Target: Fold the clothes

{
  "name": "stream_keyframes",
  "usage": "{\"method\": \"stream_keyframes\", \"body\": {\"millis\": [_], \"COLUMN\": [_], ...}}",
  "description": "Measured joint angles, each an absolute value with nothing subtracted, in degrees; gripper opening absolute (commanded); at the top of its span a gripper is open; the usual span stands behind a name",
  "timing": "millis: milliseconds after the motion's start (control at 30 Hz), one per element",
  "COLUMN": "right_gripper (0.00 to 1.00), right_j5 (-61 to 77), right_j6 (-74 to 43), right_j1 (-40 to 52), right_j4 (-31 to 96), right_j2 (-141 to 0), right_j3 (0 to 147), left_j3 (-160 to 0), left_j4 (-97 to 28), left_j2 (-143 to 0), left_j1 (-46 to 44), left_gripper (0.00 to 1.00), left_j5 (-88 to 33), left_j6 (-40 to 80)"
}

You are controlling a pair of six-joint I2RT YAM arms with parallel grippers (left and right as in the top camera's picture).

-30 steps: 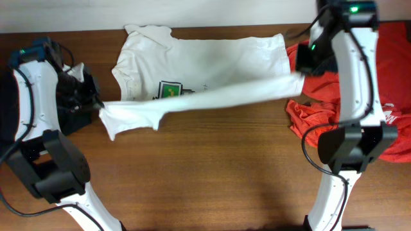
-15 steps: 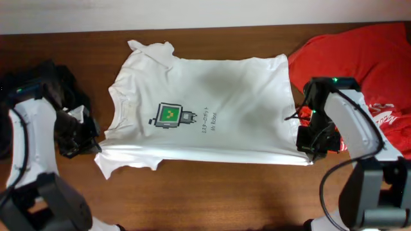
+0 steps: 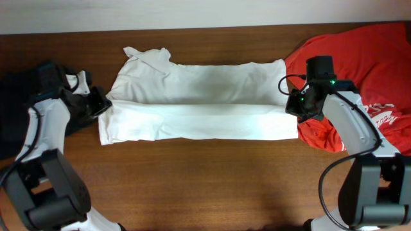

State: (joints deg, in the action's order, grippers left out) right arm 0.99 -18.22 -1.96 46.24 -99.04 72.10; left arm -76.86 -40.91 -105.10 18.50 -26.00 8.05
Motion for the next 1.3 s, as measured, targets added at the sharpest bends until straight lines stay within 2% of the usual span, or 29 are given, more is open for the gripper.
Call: {"method": "stream_keyframes", "body": {"millis": [33, 67, 100, 133, 167, 200, 267, 300, 400, 600, 633, 700, 733, 833, 867, 1000, 1133, 1233, 1300], "right_gripper": [0.10, 0.34, 0.56, 0.61, 0.61, 0.57, 0.41, 0.38, 0.25, 0.23, 0.23, 0.22, 0.21, 0.22, 0.21, 0.21, 0.17, 0.18, 0.41], "right_j5": [1.13, 1.15, 1.17, 1.15, 1.15, 1.15, 0.91, 0.91, 0.91, 0.89, 0.91, 0.89, 0.91, 0.91, 0.91, 0.91, 0.89, 0.91, 0.89], "right_j6": [-18.20, -18.20, -18.24, -18.02, -17.72, -17.74, -16.64, -16.43, -16.38, -16.27, -16.27, -16.27, -16.29, -16.27, -16.29, -16.25, -16.27, -16.27, -16.27], "right_j1": [-1.96, -1.96, -1.96, -1.96, -1.96, -1.96, -1.96, -1.96, -1.96, -1.96, -1.96, -1.96, -1.96, -1.96, -1.96, -1.96, -1.96, -1.96, -1.96], "right_j4": [44.40, 42.41, 41.87, 40.88, 40.64, 40.71, 43.72, 47.31, 48.14, 47.83, 47.88, 47.99, 48.23, 48.51, 48.51, 48.62, 48.64, 50.46, 52.90], "right_j2": [-99.66, -100.47, -100.92, -101.58, -101.67, -101.67, -101.71, -101.75, -102.59, -107.57, -107.85, -107.96, -107.96, -107.96, -107.96, -107.96, -107.96, -107.96, -107.96], "right_j3": [72.07, 72.10, 72.10, 72.10, 72.10, 72.10, 72.10, 72.16, 70.06, 67.51, 67.48, 67.48, 67.48, 67.48, 67.48, 67.48, 67.48, 67.46, 67.37], "left_j3": [-76.82, -76.82, -76.79, -76.82, -76.82, -76.99, -77.58, -78.24, -78.63, -75.29, -74.19, -73.69, -73.69, -72.95, -72.77, -72.47, -72.79, -73.71, -73.93], "left_j4": [-40.10, -37.76, -36.67, -34.79, -34.65, -35.86, -43.00, -48.31, -57.28, -53.04, -52.05, -50.35, -49.84, -47.48, -47.44, -47.53, -50.76, -54.28, -56.49], "left_j2": [-106.39, -107.85, -109.58, -110.54, -110.67, -110.67, -110.67, -110.67, -110.61, -110.61, -110.61, -110.61, -110.61, -110.61, -110.61, -110.61, -110.61, -110.61, -110.59], "left_j1": [17.89, 17.10, 15.97, 15.00, 14.59, 14.66, 16.23, 17.45, 19.22, 19.20, 19.20, 19.20, 19.20, 19.20, 19.20, 19.14, 19.11, 19.11, 19.11], "left_gripper": [0.00, 0.23, 0.59, 0.71, 0.79, 0.81, 0.85, 0.86, 0.86, 0.83, 0.77, 0.49, 0.28, 0.03, 0.00, 0.01, 0.01, 0.13, 0.32], "left_j5": [-26.28, -26.59, -26.63, -26.68, -26.65, -26.61, -26.61, -25.56, -16.53, -11.62, -11.51, -11.46, -11.09, -9.96, -9.80, -5.80, 9.87, 13.04, 12.86], "left_j6": [8.03, 8.05, 8.05, 8.38, 8.38, 8.49, 7.40, 6.92, 6.35, 6.02, 6.02, 5.76, 5.63, 5.43, 5.50, 5.41, 5.89, 6.13, 6.68]}}
